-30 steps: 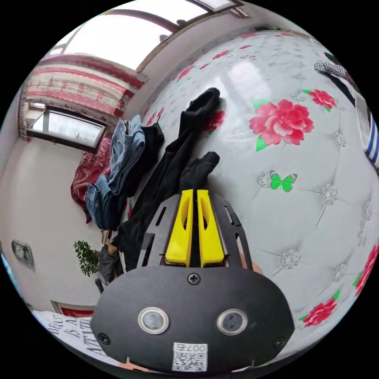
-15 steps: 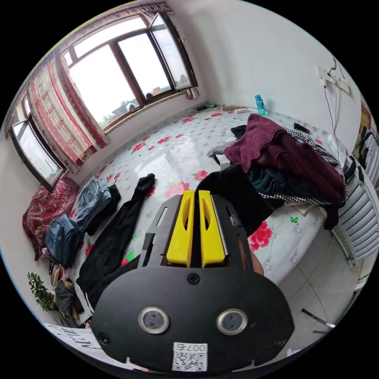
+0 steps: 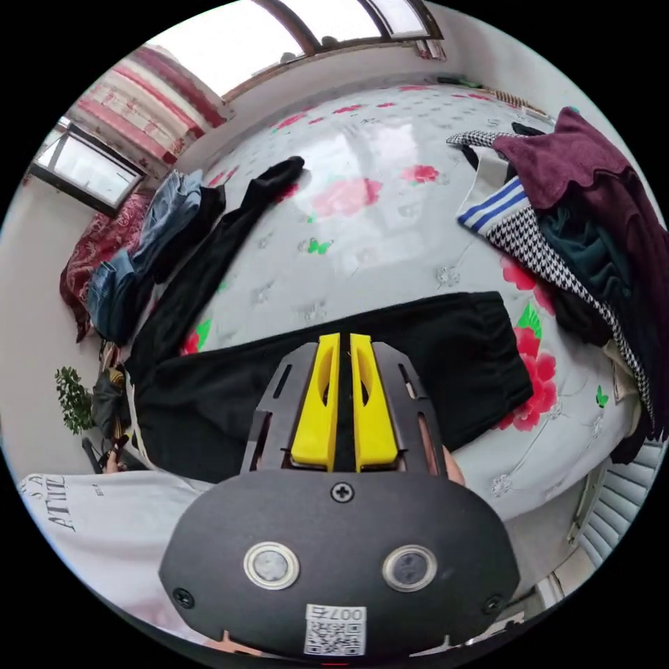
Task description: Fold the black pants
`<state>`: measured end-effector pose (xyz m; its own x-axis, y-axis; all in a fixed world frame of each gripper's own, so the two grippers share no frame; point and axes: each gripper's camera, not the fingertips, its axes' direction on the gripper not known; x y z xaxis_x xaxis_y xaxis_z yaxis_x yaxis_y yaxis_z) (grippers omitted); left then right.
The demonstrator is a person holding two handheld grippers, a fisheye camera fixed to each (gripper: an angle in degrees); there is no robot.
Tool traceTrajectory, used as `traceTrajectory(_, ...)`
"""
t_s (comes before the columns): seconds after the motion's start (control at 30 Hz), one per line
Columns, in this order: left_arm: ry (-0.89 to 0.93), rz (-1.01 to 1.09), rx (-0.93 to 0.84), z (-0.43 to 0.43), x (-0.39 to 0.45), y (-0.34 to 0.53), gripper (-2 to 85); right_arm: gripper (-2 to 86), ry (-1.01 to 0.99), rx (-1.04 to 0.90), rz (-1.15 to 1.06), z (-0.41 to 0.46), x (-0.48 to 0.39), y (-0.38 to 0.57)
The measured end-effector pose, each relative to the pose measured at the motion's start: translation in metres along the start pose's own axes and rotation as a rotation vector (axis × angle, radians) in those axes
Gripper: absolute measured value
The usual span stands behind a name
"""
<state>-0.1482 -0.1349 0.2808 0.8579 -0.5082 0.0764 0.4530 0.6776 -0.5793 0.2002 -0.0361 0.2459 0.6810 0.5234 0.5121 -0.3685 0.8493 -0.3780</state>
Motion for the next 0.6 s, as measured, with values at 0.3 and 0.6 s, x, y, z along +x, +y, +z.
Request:
traceTrajectory(0.3,-0.100,0.046,-0.119,0.012,0.013,0.003,-0.8,0.1,0.204,-0.238,-0.085,0.026,0.009,0.031)
traceTrajectory(0.6,-0.009,-0.149,-0.096,-0.036,-0.030,0.047,-0.6,4.6,-0.049,0.147,-0.213,-0.031,-0.023,-0.097)
